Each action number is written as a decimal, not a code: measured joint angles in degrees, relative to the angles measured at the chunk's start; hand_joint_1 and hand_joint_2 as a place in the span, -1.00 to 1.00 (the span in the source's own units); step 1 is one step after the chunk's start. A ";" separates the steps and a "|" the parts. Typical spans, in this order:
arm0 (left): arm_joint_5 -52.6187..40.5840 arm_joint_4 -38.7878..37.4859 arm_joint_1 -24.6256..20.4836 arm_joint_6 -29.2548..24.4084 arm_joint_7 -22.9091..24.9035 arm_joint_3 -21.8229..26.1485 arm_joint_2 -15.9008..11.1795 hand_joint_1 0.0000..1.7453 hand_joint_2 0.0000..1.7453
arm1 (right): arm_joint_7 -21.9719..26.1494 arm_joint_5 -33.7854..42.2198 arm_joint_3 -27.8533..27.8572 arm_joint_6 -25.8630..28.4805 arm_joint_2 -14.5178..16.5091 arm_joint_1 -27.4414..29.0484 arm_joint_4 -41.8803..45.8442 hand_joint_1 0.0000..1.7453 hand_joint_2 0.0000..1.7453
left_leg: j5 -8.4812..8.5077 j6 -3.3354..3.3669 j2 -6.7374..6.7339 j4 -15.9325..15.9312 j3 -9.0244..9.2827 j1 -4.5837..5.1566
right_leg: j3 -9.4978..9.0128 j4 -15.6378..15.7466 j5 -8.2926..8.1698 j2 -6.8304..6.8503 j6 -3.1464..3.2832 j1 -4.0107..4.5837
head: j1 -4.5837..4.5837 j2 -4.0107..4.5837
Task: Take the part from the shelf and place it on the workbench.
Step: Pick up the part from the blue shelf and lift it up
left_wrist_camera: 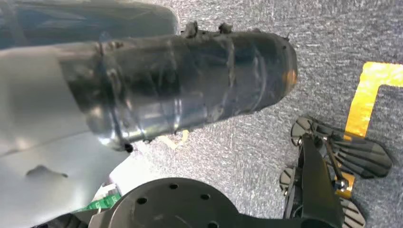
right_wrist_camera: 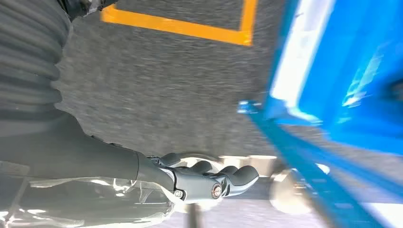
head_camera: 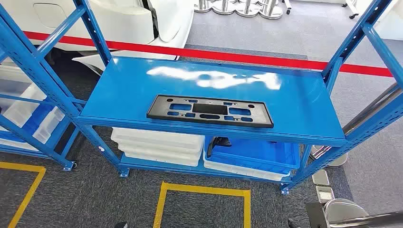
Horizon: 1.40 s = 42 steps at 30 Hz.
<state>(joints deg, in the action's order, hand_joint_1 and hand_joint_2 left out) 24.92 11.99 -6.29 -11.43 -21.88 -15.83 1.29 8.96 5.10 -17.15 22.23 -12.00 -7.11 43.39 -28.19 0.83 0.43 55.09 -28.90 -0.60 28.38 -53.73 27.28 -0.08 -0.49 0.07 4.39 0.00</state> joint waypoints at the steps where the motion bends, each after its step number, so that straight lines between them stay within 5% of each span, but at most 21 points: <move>1: -0.11 -0.02 -0.03 0.05 -0.01 -0.06 0.00 -1.00 -1.00 | -0.28 -0.68 -0.06 0.00 0.01 -0.09 0.79 -1.00 1.00 | 0.00 0.00 0.00 0.00 0.00 0.00 | 0.00 0.00 0.00 0.00 0.00 0.00 | -0.01 0.00; 24: -7.52 -0.25 -3.44 5.51 1.09 -6.63 0.00 -1.00 -1.00 | -14.95 -32.34 -9.30 -0.80 1.88 -5.01 34.72 -1.00 1.00 | 0.04 -0.05 0.06 0.07 -0.03 0.05 | 0.02 0.03 -0.08 0.02 -0.04 -0.03 | -0.01 0.00; 29: -10.32 -0.25 -4.66 7.01 2.01 -8.86 0.00 -1.00 -1.00 | -19.97 -36.38 -12.09 -0.08 2.57 -5.67 39.22 -1.00 1.00 | 0.68 0.91 0.21 -0.89 0.27 0.10 | 0.17 0.16 -0.01 0.11 -0.87 -0.37 | 0.02 0.00; 31: -10.82 -0.25 -4.92 7.17 2.31 -9.44 0.00 -1.00 -1.00 | -22.88 -37.59 -12.84 0.46 2.58 -5.86 39.90 -1.00 1.00 | 1.25 1.32 0.08 -1.84 0.65 -0.14 | 2.19 -3.93 2.25 0.10 -1.19 -0.44 | -0.08 0.00; 33: -10.94 -0.26 -5.00 7.16 2.57 -9.85 0.03 -1.00 -1.00 | -25.74 -38.58 -13.56 0.66 2.54 -5.84 40.02 -1.00 1.00 | 1.35 1.40 -0.01 -2.01 0.65 -0.11 | 6.62 -12.48 5.58 0.09 -1.47 -0.61 | -0.13 0.00; 35: -10.97 -0.29 -4.97 7.12 2.71 -10.14 0.23 -1.00 -1.00 | -27.10 -39.04 -14.21 0.66 2.49 -5.55 40.01 -1.00 1.00 | 1.24 1.30 0.04 -1.98 0.72 -0.11 | 9.82 -17.52 6.09 0.10 -1.60 -0.76 | -0.14 0.00; 36: -10.97 -0.31 -4.97 7.10 2.73 -10.30 0.38 -1.00 -1.00 | -27.24 -39.16 -14.46 0.66 2.48 -5.51 40.01 -1.00 1.00 | 1.11 1.17 0.11 -1.96 0.86 -0.11 | 9.77 -16.41 4.52 0.11 -1.55 -0.81 | -0.13 0.00; 39: -10.97 -0.36 -5.04 7.09 2.80 -10.80 0.59 -1.00 -1.00 | -27.66 -39.35 -15.05 0.60 2.48 -5.69 40.03 -1.00 1.00 | 0.46 0.47 0.34 -1.76 1.41 -0.02 | 5.24 -4.79 -2.12 0.14 -0.95 -0.84 | -0.15 0.00; 42: -10.97 -0.40 -5.20 7.12 2.95 -10.88 0.59 -1.00 -1.00 | -28.87 -39.75 -15.51 0.38 2.50 -5.83 40.04 -1.00 1.00 | 0.08 -0.12 0.44 -1.52 1.33 0.28 | 2.92 -0.28 -2.87 0.13 -0.40 -0.68 | -0.14 0.00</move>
<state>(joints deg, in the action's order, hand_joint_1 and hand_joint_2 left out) 13.94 11.59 -11.49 -4.31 -18.93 -26.71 1.88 -19.91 -34.65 -32.66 22.61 -9.50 -12.94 83.43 -28.11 0.71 0.87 53.57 -27.58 -0.32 31.30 -54.01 24.41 0.05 -0.89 -0.61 4.25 0.00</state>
